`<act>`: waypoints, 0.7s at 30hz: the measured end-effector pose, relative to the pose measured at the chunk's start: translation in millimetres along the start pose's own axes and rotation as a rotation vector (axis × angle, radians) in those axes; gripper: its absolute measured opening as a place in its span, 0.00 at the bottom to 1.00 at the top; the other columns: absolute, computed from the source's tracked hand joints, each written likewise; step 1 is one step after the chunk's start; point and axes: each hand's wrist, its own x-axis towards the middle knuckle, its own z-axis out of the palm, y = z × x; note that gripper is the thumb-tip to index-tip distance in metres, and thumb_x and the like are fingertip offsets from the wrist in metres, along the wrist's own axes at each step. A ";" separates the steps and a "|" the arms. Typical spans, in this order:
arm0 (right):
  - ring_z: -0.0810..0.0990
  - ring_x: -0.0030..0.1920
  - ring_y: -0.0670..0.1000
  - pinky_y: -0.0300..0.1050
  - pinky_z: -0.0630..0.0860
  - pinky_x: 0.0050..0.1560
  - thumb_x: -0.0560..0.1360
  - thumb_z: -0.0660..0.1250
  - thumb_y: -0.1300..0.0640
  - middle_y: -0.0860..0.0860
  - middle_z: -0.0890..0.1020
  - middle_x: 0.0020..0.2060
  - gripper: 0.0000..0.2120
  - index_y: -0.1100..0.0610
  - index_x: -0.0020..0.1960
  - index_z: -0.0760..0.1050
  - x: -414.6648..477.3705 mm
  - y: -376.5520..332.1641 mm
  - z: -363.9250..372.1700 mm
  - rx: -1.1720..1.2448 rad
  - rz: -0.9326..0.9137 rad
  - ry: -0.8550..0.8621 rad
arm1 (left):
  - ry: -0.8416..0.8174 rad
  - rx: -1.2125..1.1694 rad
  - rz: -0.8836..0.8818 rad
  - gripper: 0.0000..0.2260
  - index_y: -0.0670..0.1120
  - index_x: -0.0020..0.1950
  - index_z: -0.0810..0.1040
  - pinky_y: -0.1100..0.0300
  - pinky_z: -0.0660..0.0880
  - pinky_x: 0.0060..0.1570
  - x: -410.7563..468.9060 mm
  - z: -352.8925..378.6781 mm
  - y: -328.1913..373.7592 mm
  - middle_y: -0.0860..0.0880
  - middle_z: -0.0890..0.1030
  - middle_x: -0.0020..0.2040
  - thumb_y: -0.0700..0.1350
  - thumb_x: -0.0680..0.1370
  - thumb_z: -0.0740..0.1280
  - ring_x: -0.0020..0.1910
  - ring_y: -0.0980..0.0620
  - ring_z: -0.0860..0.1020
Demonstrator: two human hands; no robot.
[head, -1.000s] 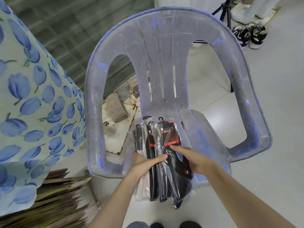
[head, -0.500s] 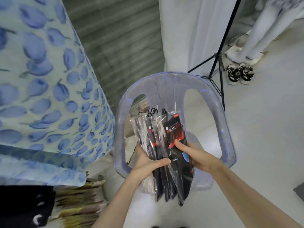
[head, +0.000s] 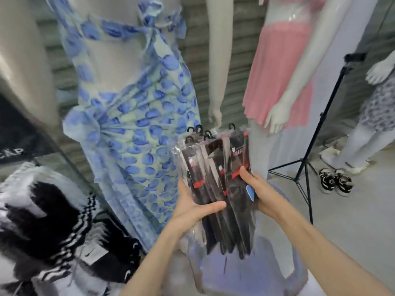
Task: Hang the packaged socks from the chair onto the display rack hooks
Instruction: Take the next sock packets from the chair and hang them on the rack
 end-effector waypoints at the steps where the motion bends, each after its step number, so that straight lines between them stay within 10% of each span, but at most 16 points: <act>1: 0.72 0.18 0.42 0.33 0.72 0.26 0.66 0.63 0.40 0.46 0.69 0.13 0.21 0.52 0.21 0.74 -7.8 -7.5 8.9 0.022 -0.019 -0.010 | 0.015 -0.009 0.024 0.69 0.51 0.77 0.33 0.62 0.49 0.69 -11.8 -5.4 5.9 0.54 0.43 0.79 0.63 0.51 0.77 0.76 0.57 0.47; 5: 0.81 0.26 0.44 0.33 0.76 0.28 0.79 0.54 0.52 0.49 0.80 0.22 0.29 0.54 0.24 0.80 -41.8 10.1 20.5 0.186 -0.030 -0.012 | 0.004 -0.014 0.130 0.62 0.53 0.78 0.42 0.63 0.56 0.73 -61.8 -16.3 14.3 0.59 0.56 0.77 0.55 0.56 0.82 0.74 0.62 0.58; 9: 0.85 0.42 0.52 0.44 0.82 0.42 0.62 0.74 0.41 0.54 0.86 0.36 0.19 0.57 0.38 0.84 -83.2 21.6 57.5 0.319 -0.104 -0.041 | -0.009 0.003 0.193 0.54 0.66 0.71 0.46 0.84 0.56 0.57 -118.6 -34.8 7.1 0.86 0.55 0.61 0.59 0.57 0.80 0.59 0.86 0.57; 13: 0.85 0.40 0.52 0.47 0.82 0.42 0.75 0.63 0.52 0.55 0.85 0.39 0.14 0.56 0.39 0.84 -108.4 19.4 124.2 0.346 -0.118 -0.059 | 0.096 0.009 0.201 0.65 0.57 0.76 0.34 0.82 0.54 0.59 -180.7 -79.9 5.4 0.69 0.48 0.72 0.64 0.55 0.78 0.63 0.83 0.52; 21: 0.79 0.38 0.57 0.50 0.76 0.57 0.57 0.71 0.38 0.56 0.80 0.29 0.32 0.65 0.46 0.75 -140.4 -7.5 311.5 0.184 -0.233 -0.228 | 0.421 0.083 0.217 0.57 0.53 0.75 0.29 0.70 0.50 0.63 -303.1 -207.3 0.3 0.59 0.39 0.77 0.55 0.69 0.75 0.67 0.67 0.47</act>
